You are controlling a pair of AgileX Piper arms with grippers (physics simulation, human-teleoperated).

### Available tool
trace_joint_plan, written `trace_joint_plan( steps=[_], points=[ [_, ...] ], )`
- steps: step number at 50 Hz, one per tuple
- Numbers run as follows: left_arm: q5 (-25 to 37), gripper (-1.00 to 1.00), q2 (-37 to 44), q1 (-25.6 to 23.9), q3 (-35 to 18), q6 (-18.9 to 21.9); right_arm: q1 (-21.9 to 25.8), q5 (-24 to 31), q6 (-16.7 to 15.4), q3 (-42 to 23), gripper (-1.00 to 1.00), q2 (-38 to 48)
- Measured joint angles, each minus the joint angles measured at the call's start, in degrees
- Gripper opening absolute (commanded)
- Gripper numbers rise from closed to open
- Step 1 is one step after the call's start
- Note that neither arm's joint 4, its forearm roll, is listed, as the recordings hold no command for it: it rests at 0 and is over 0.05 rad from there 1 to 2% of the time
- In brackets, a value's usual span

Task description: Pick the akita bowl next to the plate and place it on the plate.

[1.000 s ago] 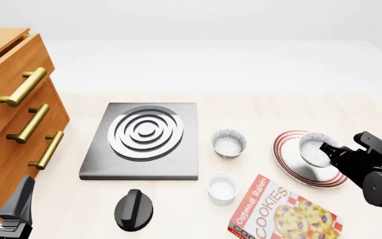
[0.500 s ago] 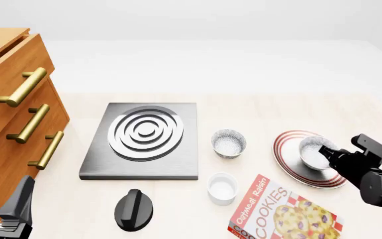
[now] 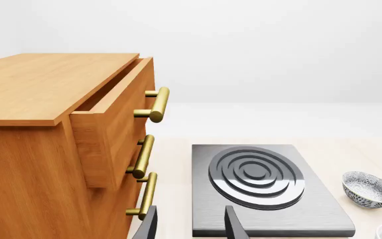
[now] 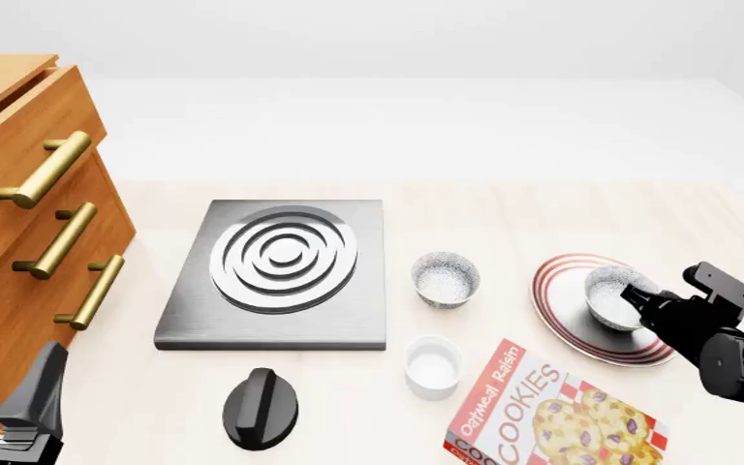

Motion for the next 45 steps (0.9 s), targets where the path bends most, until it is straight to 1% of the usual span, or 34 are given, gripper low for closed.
trace_joint_plan(
  steps=[3, 4, 26, 45],
  points=[
    [0.0, 1.0, 0.0, 0.0, 0.0, 0.0, -0.05, 0.01, 0.01, -0.12, -1.0, 0.06],
    [0.0, 1.0, 0.0, 0.0, 0.0, 0.0, -0.1, 0.02, 0.0, -0.18, 1.0, 0.05],
    [0.0, 1.0, 0.0, 0.0, 0.0, 0.0, 0.28, 1.6, 1.31, -0.1, 1.0, -1.78],
    [0.0, 1.0, 0.0, 0.0, 0.0, 0.0, -0.6, 6.7, 3.97, -0.37, 1.0, -9.52]
  ],
)
